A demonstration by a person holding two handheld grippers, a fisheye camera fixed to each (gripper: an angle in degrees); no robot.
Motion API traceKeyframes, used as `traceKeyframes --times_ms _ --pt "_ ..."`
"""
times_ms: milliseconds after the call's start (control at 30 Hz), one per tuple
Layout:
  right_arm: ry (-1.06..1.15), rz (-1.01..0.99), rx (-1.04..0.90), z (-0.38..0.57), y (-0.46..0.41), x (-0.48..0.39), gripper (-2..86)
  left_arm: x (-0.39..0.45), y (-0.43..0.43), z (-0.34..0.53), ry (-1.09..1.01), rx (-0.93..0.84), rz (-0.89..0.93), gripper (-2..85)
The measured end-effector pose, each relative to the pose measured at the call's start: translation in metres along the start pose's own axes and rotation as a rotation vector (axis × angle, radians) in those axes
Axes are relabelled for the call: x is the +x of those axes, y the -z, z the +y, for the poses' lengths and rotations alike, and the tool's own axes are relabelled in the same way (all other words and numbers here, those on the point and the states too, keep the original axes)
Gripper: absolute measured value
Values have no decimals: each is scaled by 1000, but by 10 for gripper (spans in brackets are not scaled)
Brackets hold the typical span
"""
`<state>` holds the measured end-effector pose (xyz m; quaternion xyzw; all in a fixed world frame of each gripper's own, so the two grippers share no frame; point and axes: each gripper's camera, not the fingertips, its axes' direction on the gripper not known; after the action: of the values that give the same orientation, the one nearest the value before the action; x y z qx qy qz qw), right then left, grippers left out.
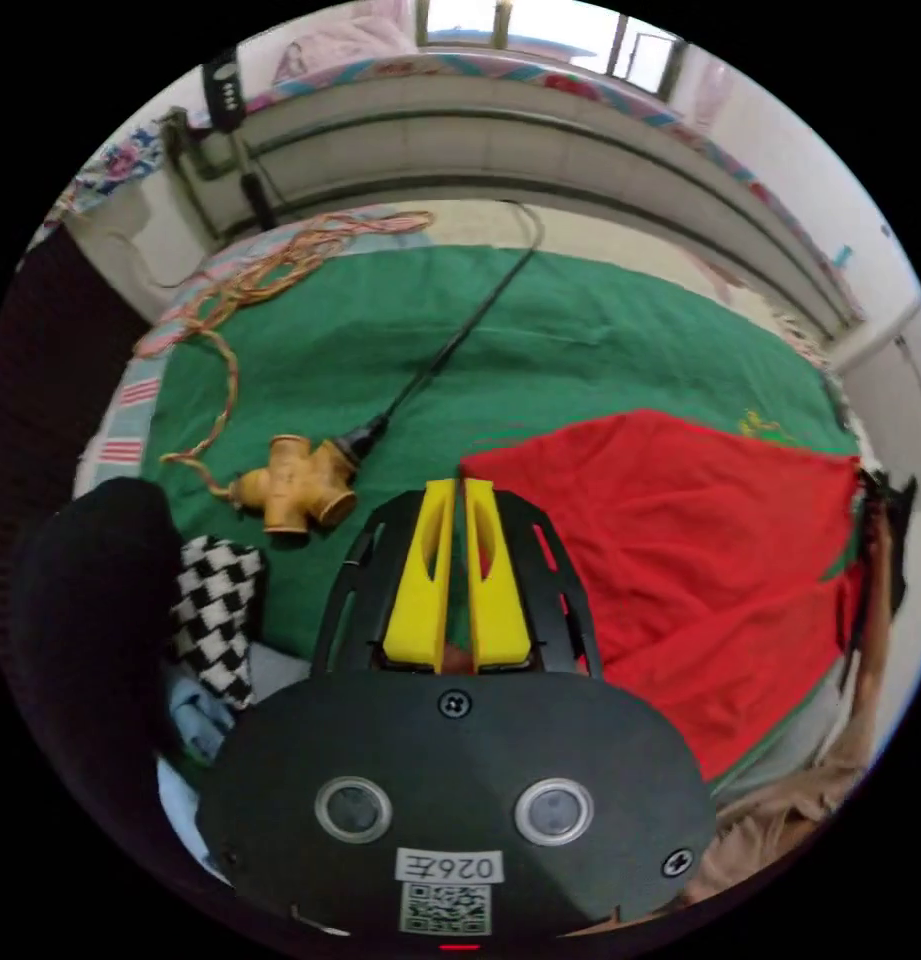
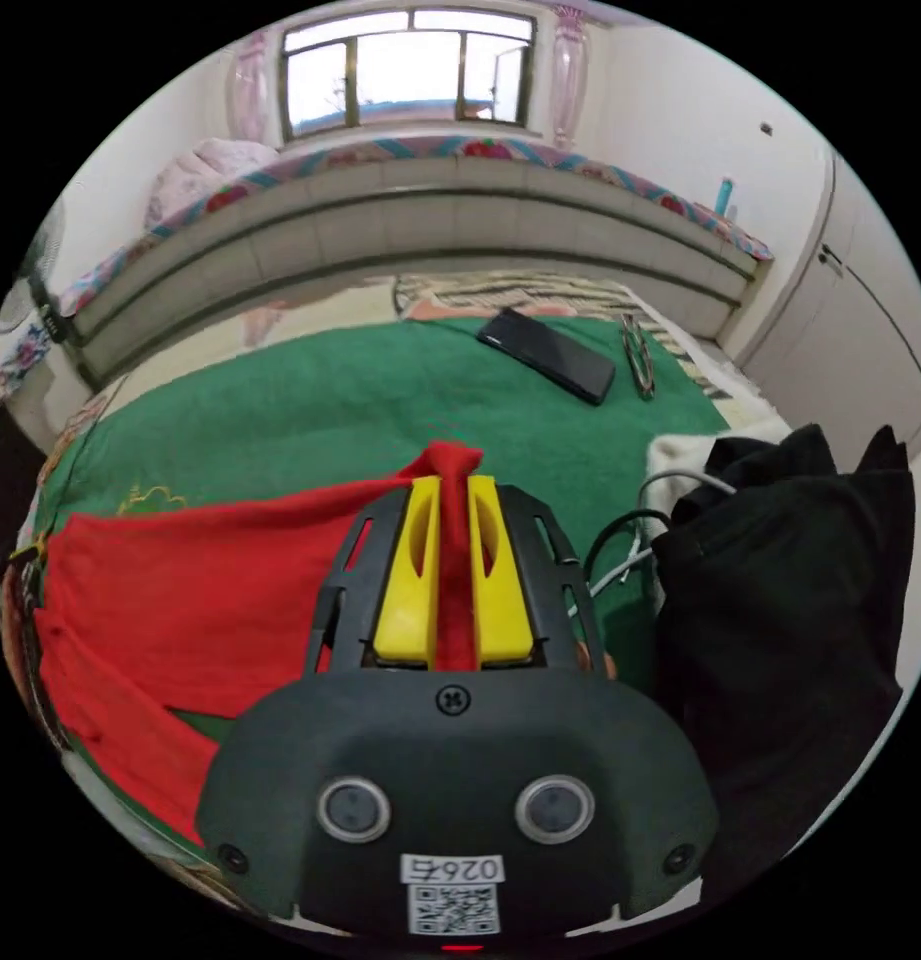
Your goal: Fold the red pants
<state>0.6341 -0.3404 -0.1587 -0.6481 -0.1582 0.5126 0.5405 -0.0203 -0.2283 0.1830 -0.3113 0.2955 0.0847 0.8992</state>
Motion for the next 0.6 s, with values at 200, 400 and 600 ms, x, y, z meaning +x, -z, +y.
traceKeyframes --times_ms 200,400,600 --pt "22 30 146 18 29 -19 17 54 45 46 -140 180 -348 -8" --pt "195 93 -62 32 -14 -45 -9 87 3 54 -292 46 -128 -9" --pt "96 83 70 76 69 -9 -11 39 62 87 -184 145 97 -8"
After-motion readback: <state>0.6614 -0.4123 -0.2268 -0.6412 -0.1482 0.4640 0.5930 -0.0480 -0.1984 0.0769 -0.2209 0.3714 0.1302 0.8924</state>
